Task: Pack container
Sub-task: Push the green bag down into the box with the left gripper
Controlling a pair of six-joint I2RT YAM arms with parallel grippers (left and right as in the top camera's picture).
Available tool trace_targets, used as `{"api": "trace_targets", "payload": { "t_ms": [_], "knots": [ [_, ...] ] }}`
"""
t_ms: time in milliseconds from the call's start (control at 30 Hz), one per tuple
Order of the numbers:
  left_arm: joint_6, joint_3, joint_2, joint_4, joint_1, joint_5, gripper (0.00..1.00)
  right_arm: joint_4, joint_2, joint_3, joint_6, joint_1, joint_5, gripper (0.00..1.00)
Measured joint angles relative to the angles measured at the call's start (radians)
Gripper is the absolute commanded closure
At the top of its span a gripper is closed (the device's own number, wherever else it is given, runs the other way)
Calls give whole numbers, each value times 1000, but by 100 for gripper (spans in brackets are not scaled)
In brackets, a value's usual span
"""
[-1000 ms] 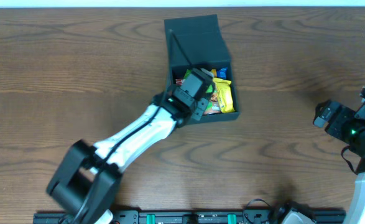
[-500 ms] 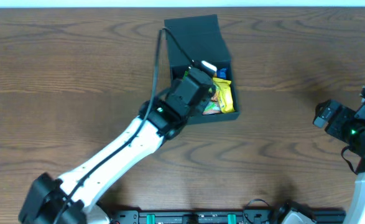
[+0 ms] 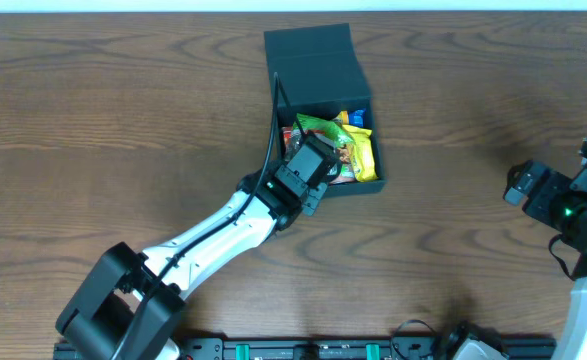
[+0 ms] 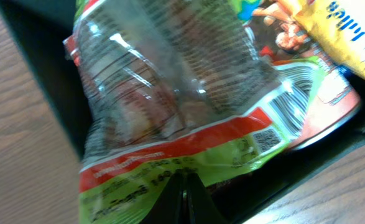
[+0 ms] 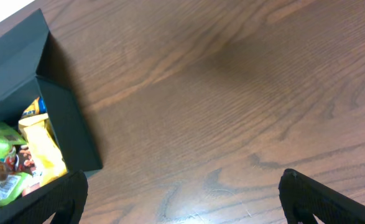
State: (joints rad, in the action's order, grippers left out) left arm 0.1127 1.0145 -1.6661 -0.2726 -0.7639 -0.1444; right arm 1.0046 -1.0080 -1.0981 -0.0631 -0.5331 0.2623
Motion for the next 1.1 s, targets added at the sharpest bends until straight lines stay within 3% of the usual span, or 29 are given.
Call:
{"api": "trace_targets", "payload": {
  "t_ms": [167,733,1100],
  "knots": [
    [11,-32,0,60,-13,3,94,0,0,0,0,0,0,1],
    [-21,-18,44,-68,-26,-108,94,0,0,0,0,0,0,1],
    [-82,-2,109,-55,-23,-196,94,0,0,0,0,0,0,1]
  ]
}}
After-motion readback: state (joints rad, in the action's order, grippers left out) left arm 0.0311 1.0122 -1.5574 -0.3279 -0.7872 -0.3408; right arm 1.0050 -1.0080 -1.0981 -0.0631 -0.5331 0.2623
